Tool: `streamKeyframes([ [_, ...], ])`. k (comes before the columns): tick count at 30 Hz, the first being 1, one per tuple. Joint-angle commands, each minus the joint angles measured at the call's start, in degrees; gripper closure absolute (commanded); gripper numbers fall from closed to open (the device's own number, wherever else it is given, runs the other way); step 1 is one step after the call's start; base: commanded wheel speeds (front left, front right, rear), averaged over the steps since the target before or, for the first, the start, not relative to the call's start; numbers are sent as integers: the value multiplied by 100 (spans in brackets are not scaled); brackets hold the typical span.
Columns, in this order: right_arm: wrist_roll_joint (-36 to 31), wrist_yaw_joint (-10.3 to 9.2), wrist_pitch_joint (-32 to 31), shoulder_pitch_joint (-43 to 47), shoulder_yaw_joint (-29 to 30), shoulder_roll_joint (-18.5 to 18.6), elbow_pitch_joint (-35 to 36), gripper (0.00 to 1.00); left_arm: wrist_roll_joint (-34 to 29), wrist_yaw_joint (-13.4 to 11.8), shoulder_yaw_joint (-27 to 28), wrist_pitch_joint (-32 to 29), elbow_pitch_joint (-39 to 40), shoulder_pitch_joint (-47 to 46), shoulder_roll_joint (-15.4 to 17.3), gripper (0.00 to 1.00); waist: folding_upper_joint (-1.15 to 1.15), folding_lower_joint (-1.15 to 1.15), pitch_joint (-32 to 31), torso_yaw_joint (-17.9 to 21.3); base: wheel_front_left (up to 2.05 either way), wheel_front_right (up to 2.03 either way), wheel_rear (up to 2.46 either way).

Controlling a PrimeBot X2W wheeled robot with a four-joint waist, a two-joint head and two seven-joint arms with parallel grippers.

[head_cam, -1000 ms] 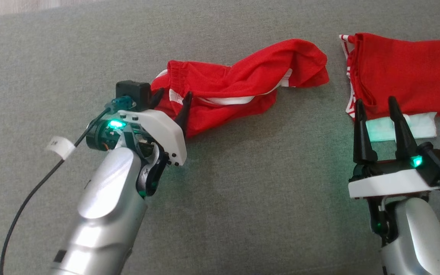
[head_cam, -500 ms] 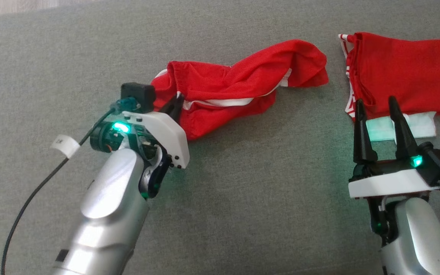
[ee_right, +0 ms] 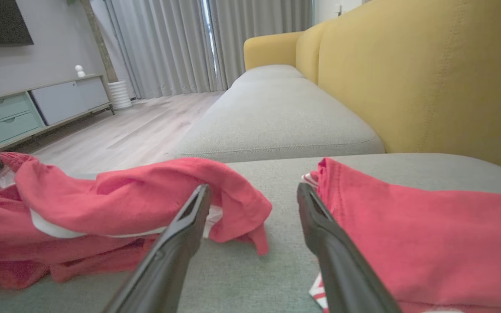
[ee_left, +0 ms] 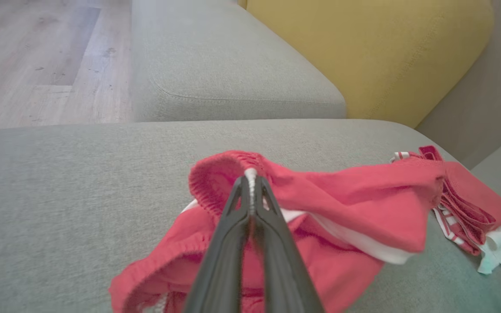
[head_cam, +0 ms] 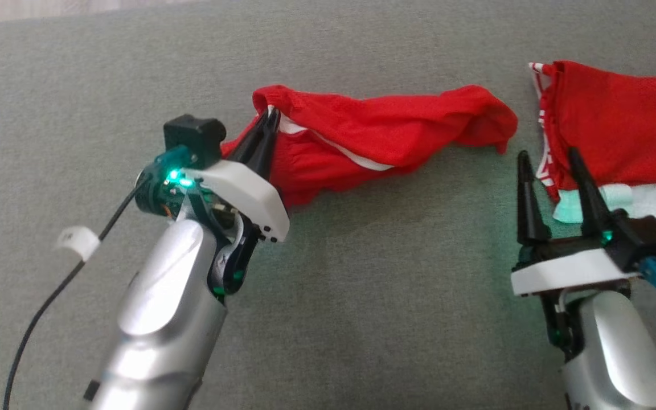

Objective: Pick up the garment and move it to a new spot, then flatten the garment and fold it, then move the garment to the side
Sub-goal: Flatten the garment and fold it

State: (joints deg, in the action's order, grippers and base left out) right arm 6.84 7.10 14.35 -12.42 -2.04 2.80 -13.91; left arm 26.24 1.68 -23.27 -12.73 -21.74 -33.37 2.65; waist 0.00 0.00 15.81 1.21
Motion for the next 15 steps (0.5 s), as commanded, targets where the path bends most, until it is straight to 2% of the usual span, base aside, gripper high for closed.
streamKeyframes([
  [1, -53, 39, -10, -214, -202, 8, 111, 0, 8, -28, 202, 68, 270, -20, 72, 100, 0, 0, -9, -61, 0, 0, 0],
  [7, -80, 39, -501, -419, -546, 231, -351, 0, 38, -59, 128, 195, 608, 213, 70, 100, 0, 0, -35, -220, 0, 0, 0],
  [15, 287, 39, -974, -821, -956, 469, -1012, 0, 57, -111, 14, 245, 753, 258, 59, 100, 0, 0, -48, -312, 0, 0, 0],
])
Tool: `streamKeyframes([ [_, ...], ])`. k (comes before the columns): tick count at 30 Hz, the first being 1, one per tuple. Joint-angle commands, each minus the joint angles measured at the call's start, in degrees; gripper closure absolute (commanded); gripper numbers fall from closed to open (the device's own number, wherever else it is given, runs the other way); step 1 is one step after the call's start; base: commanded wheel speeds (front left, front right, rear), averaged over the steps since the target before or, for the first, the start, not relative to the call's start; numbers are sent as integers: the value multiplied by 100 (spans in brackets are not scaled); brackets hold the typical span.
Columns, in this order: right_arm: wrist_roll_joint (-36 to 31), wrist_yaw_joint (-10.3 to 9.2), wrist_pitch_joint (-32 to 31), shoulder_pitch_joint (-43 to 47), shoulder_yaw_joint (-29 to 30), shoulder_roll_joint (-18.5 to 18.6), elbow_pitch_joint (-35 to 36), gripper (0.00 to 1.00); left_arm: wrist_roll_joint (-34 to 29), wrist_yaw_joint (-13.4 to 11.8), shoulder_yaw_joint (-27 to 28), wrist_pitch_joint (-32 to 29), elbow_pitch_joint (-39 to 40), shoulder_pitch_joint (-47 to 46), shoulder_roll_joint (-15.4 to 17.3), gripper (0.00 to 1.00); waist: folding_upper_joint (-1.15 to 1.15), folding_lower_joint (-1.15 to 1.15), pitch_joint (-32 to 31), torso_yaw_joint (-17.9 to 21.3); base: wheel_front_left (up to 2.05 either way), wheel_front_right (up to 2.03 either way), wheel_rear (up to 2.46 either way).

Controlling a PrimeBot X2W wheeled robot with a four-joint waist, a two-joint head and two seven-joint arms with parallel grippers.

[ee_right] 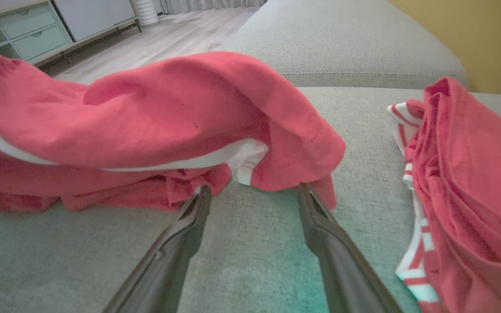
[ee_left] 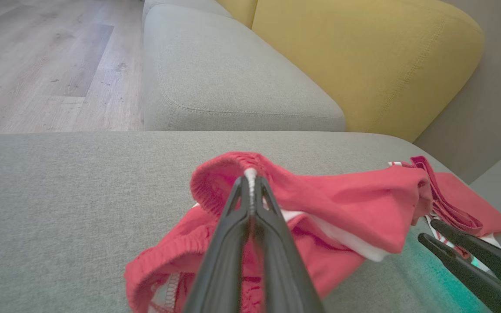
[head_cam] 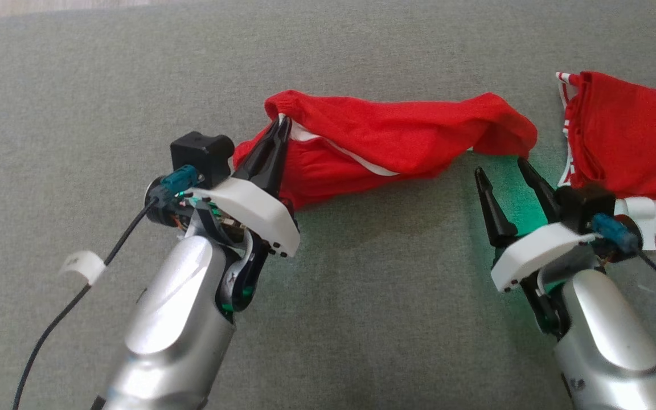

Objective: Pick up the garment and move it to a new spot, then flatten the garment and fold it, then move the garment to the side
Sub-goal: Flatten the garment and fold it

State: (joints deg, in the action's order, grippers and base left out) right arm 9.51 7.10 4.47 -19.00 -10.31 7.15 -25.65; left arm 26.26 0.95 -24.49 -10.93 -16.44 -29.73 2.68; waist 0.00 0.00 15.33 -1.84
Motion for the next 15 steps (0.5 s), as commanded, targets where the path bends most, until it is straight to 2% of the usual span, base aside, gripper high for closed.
streamKeyframes([
  [1, 97, 39, -14, -214, -169, 32, 85, 0, 58, -43, 115, 68, 235, -110, 55, 100, 0, 0, 0, -21, 0, 0, 0],
  [8, 364, 39, 102, -344, -408, -101, -210, 0, 79, -74, 17, 89, 286, -109, 49, 100, 0, 0, 40, -46, 0, 0, 0],
  [15, 217, 39, 148, -720, -720, -115, -676, 0, 75, -106, -17, 48, 314, -137, 98, 100, 0, 0, 79, -40, 0, 0, 0],
])
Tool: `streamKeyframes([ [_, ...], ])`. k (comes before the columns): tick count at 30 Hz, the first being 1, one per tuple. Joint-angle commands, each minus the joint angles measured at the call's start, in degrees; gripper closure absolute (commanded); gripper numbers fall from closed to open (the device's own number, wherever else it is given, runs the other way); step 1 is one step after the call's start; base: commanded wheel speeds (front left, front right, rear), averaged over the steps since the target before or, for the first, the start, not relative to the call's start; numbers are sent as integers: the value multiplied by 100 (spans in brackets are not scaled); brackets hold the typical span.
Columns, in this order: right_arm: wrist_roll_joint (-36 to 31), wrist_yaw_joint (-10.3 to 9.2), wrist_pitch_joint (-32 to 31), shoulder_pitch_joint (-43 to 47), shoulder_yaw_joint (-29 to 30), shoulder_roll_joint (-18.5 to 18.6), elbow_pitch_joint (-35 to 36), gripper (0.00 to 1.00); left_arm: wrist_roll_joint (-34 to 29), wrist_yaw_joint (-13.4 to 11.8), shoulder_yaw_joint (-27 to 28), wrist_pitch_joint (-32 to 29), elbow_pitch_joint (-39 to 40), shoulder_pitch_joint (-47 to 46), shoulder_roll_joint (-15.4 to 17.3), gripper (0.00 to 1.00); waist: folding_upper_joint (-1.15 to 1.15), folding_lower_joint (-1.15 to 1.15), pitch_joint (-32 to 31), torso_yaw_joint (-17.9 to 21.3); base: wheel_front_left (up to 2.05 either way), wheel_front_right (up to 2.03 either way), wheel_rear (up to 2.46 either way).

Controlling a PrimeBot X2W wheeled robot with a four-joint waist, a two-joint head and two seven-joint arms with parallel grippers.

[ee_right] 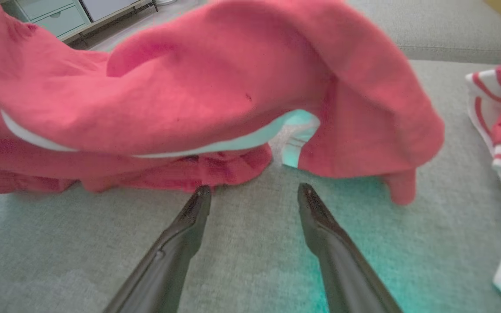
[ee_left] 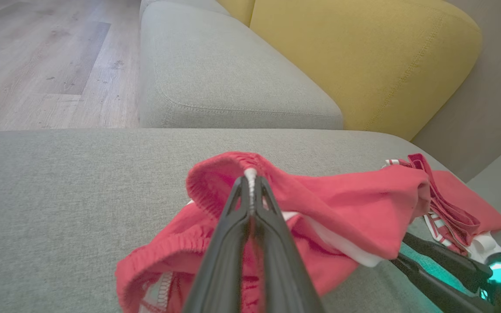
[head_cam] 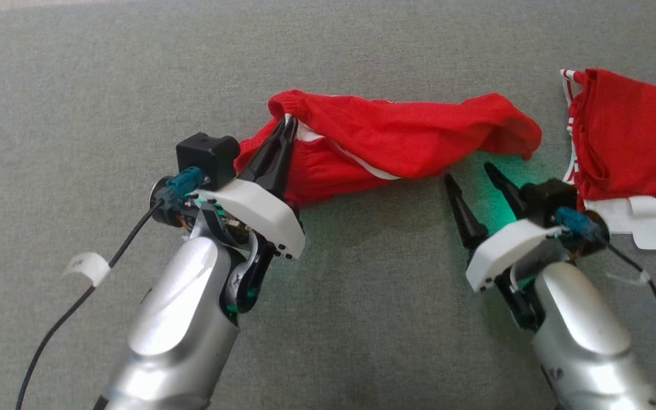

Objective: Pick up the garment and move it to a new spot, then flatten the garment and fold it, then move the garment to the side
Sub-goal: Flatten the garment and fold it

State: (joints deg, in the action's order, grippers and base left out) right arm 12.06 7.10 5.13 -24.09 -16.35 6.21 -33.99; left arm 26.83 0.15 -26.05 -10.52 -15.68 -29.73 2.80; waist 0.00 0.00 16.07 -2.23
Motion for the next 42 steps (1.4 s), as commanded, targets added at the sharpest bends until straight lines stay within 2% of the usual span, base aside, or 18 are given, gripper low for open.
streamKeyframes([
  [1, -62, 39, 78, -284, -144, -14, 92, 0, 18, -29, 134, 0, 242, -146, 88, 100, 0, 0, 16, -5, 0, 0, 0],
  [9, -471, 39, 117, -889, -175, 78, -487, 0, 26, -41, 71, -27, 282, -258, 83, 100, 0, 0, 166, -75, 0, 0, 0],
  [17, -1031, 39, 86, -1353, 253, 41, -1236, 0, 36, -48, 2, -13, 278, -370, 75, 100, 0, 0, 291, -144, 0, 0, 0],
  [30, -1210, 39, 353, -1685, 312, -114, -1884, 0, 49, -79, -49, -25, 242, -413, 113, 100, 0, 0, 303, -133, 0, 0, 0],
  [31, -1207, 39, 373, -1702, 310, -122, -1930, 25, 51, -81, -53, -27, 240, -414, 118, 100, 0, 0, 302, -132, 0, 0, 0],
  [33, -1199, 39, 415, -1735, 302, -137, -2016, 85, 56, -87, -59, -28, 238, -413, 126, 100, 0, 0, 297, -130, 0, 0, 0],
  [34, -1194, 39, 436, -1749, 295, -143, -2055, 100, 59, -89, -62, -29, 236, -413, 129, 100, 0, 0, 295, -129, 0, 0, 0],
  [42, -1109, 39, 616, -1747, 196, -87, -2276, 100, 63, -130, -51, 13, 180, -364, 215, 100, 0, 0, 154, -45, 0, 0, 0],
])
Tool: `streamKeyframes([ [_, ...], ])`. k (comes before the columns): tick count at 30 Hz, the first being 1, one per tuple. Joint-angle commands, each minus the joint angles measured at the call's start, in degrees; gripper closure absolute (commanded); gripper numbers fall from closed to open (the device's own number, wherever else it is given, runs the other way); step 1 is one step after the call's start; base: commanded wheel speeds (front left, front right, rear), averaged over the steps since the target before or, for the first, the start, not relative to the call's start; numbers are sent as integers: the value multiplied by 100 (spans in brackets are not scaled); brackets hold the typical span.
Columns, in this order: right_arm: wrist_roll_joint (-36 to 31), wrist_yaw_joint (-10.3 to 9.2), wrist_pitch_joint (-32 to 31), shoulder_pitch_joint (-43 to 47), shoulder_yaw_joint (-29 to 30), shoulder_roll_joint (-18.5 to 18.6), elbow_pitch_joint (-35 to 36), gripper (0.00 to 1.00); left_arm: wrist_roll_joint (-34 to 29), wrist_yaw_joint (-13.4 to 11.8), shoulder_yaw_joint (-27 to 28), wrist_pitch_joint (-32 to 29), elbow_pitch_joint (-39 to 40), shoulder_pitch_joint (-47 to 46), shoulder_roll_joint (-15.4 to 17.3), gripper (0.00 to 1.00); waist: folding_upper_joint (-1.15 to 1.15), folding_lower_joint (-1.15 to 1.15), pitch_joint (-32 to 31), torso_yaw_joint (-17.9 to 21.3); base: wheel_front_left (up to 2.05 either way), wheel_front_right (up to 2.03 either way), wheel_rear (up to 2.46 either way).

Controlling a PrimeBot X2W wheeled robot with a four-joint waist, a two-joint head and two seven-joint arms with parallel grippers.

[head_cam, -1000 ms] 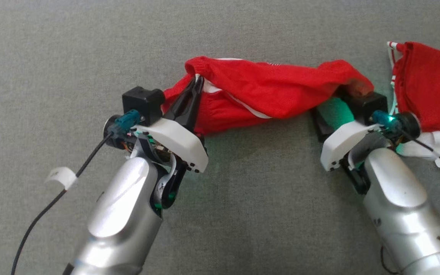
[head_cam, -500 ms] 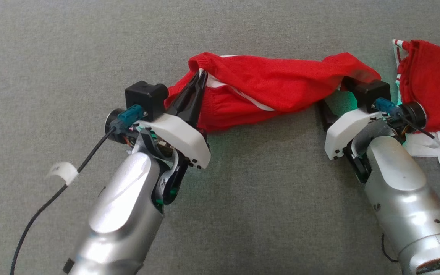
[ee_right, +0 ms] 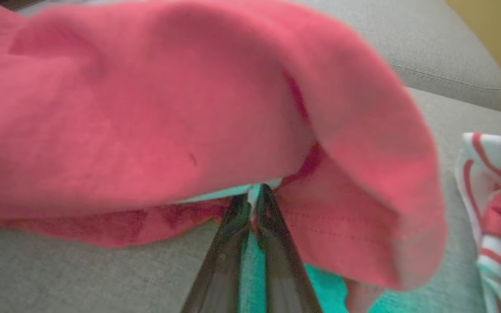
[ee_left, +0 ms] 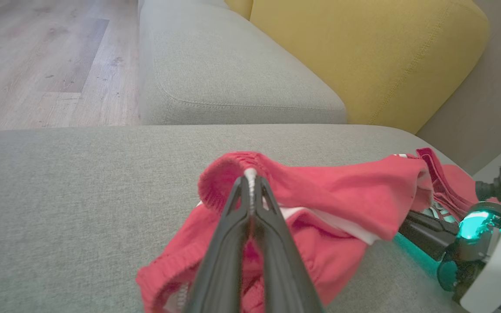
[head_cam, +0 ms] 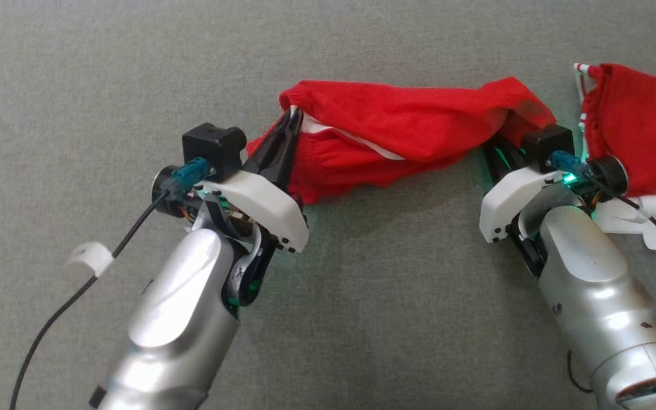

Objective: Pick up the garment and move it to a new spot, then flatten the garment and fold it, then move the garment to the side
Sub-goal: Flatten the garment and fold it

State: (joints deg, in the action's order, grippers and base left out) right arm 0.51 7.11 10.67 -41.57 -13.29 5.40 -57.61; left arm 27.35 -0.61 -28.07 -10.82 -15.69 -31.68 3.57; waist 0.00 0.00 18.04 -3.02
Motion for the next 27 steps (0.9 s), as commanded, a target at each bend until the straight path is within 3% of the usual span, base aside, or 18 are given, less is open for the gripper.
streamKeyframes([
  [1, 65, 37, 79, 22, -146, 15, 90, 100, 20, -58, 159, 48, 175, -151, 156, 100, 0, 0, -77, 54, 0, 0, 0],
  [8, 624, 37, 49, 247, -719, 340, 514, 100, 76, -84, 266, 96, 209, -31, 341, 100, 0, 0, -380, 217, 0, 0, 0],
  [13, 1360, 37, -327, 400, -1275, 938, 1278, 100, 112, -123, 365, 114, 283, 37, 488, 100, 0, 0, -575, 311, 0, 0, 0],
  [19, 1877, 37, -550, 578, -1374, 1517, 2255, 100, 169, -128, 502, 288, 411, 72, 603, 100, 0, 0, -718, 309, 0, 0, 0],
  [23, 1901, 37, -493, 590, -1184, 1592, 2832, 100, 205, -22, 586, 454, 501, -24, 699, 100, 0, 0, -764, 265, 0, 0, 0],
  [27, 1536, 37, -256, 484, -832, 1394, 3143, 100, 157, 67, 723, 813, 511, -278, 794, 100, 0, 0, -753, 218, 0, 0, 0],
])
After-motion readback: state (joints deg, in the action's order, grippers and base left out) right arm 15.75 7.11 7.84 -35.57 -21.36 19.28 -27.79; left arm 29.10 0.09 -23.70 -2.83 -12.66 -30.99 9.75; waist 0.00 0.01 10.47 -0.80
